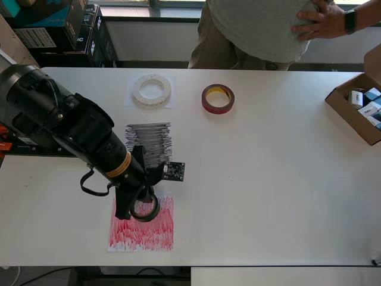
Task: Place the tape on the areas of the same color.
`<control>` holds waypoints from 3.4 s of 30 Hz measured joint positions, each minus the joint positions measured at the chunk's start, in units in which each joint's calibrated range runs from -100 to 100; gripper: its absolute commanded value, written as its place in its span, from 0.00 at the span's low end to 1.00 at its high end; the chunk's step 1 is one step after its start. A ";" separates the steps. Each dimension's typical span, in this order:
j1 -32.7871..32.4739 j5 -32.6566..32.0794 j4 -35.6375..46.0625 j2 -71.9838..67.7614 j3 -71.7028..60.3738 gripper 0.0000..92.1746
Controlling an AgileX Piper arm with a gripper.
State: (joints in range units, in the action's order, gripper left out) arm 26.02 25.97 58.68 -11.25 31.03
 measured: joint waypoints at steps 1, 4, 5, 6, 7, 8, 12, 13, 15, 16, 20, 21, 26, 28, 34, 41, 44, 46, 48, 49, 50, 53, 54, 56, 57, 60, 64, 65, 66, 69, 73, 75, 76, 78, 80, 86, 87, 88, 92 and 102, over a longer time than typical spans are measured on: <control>-1.19 -1.05 0.66 0.64 0.66 0.00; -5.16 -3.76 1.00 1.49 2.48 0.00; -6.79 -4.67 1.00 1.49 3.06 0.00; -8.56 -5.25 0.66 1.49 3.61 0.00; -10.02 -6.09 0.30 1.49 4.40 0.00; -11.79 -6.95 -0.23 1.49 5.29 0.00; -17.90 -8.88 -3.84 1.49 9.53 0.00; -19.31 -9.14 -5.24 1.49 10.68 0.00; -21.83 -9.27 -8.69 1.49 12.93 0.00; -22.77 -9.27 -9.41 1.49 13.74 0.00; -26.44 -9.27 -12.36 1.49 17.06 0.00; -27.14 -9.27 -12.52 1.49 17.70 0.00; -28.88 -9.27 -15.63 1.49 20.75 0.00; -28.85 -9.27 -16.33 1.49 21.53 0.00; -26.93 -9.27 -16.68 1.49 21.83 0.00; -25.52 -9.27 -16.68 1.49 21.83 0.00; -25.52 -9.27 -16.68 1.49 21.83 0.00; -25.52 -9.27 -16.68 1.49 21.83 0.00; -25.52 -9.27 -16.68 1.33 21.83 0.00; -25.52 -9.27 -16.68 1.04 21.83 0.00; -25.52 -9.27 -16.68 0.66 21.83 0.00; -25.52 -9.27 -16.68 0.19 21.83 0.00; -25.52 -9.27 -16.68 0.19 21.92 0.00; -25.52 -9.27 -16.80 0.19 22.69 0.00; -25.52 -9.27 -16.80 0.19 23.23 0.00; -25.52 -9.27 -16.80 0.19 24.06 0.00; -25.52 -9.27 -16.80 0.19 24.10 0.00; -25.52 -9.27 -16.80 0.19 24.10 0.00; -25.52 -9.27 -16.80 0.19 24.10 0.00; -25.52 -9.27 -16.80 0.19 24.10 0.00; -25.52 -9.27 -16.80 0.19 24.10 0.01; -25.52 -9.27 -16.80 0.19 24.10 0.06; -25.52 -9.44 -16.65 0.19 24.10 0.11; -25.52 -10.29 -16.65 0.19 23.37 0.25; -25.52 -11.44 -17.74 0.19 23.10 0.40; -25.52 -13.51 -21.27 0.19 24.07 0.59; -25.52 -13.51 -21.84 0.19 24.07 0.59; -25.52 -13.51 -22.16 0.19 24.07 0.59; -25.52 -13.51 -22.08 1.15 24.07 0.59; -24.96 -13.51 -20.76 7.59 21.95 0.59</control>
State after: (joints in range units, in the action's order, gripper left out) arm 1.06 12.47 37.91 -3.66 52.98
